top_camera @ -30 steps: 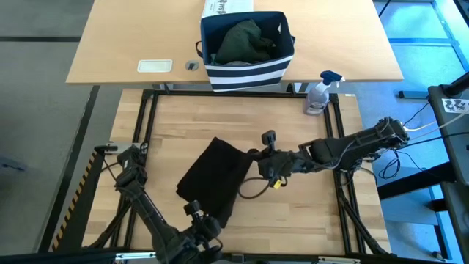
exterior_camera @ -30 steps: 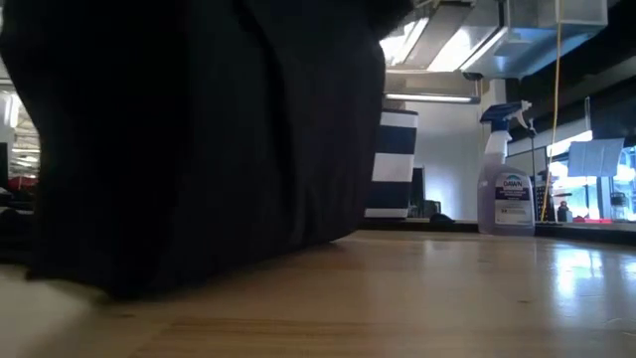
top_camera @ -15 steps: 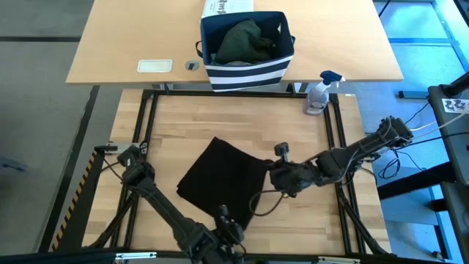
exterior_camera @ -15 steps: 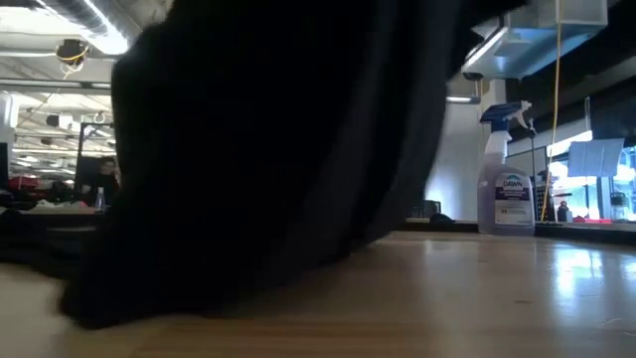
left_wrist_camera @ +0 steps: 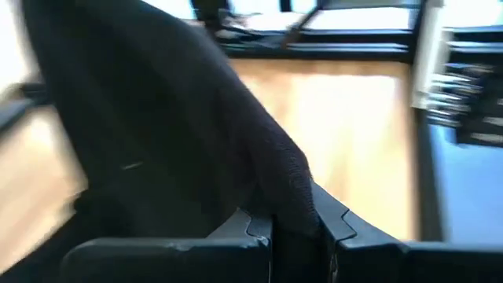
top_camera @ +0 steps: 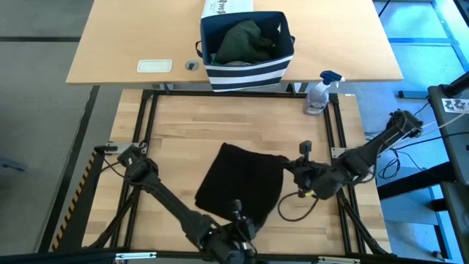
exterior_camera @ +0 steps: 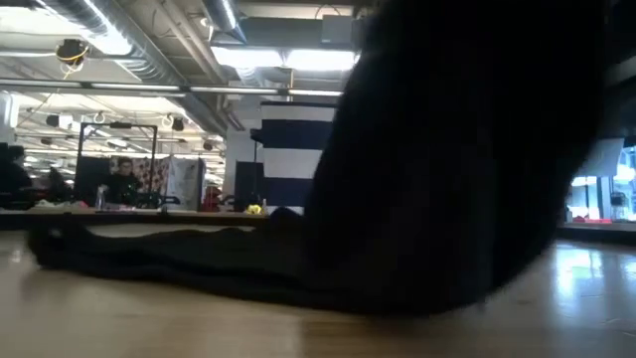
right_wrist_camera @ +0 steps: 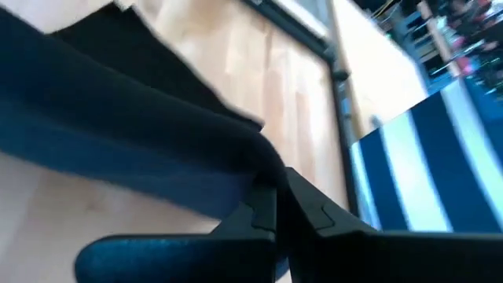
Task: Fold Laundry from Bin
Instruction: Fold the black shirt
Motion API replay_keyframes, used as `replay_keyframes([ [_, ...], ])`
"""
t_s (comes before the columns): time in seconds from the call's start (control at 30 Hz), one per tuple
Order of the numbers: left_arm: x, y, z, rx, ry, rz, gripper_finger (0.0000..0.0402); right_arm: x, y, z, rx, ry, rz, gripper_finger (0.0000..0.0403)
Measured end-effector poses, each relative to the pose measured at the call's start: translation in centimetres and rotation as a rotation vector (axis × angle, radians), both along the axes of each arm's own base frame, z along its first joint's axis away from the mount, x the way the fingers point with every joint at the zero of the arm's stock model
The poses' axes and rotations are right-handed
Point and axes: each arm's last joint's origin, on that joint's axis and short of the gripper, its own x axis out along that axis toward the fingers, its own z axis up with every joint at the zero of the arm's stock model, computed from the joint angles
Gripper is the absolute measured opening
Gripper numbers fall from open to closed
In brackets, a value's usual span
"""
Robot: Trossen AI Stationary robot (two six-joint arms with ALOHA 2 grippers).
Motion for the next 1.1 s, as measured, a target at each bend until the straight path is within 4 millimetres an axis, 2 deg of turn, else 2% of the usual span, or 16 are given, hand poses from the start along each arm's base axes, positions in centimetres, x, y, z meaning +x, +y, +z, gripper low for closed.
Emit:
replay_keyframes([
  [0.13,-2.6,-0.2,0.6,0.044,-0.005,0.155,0.0024,1.8,-1.4,0.4,0.002,-0.016,0.029,0.0000],
  [0.27,-4.9,0.0,0.2,0.056,0.001,0.261,0.0024,3.8,-3.3,0.4,0.028,-0.020,0.061,0.0000],
  [0.4,-5.9,0.8,-0.8,0.074,0.049,0.329,0.0024,5.5,-5.2,0.3,0.060,-0.030,0.090,0.0000],
  [0.57,-7.2,1.2,-0.9,0.055,0.088,0.403,0.0024,7.9,-7.4,-0.9,0.098,-0.015,0.103,0.0000],
  [0.77,-8.0,1.5,-3.8,-0.034,0.198,0.499,0.0024,10.7,-9.1,-3.3,0.119,0.025,0.133,0.0000],
  [0.9,-8.9,1.9,-6.1,-0.068,0.200,0.600,0.0024,12.4,-9.9,-4.8,0.112,0.029,0.142,0.0000],
  [1.1,-10.1,2.3,-8.5,-0.103,0.236,0.719,0.0024,14.4,-11.1,-6.9,0.122,0.025,0.151,0.0000],
])
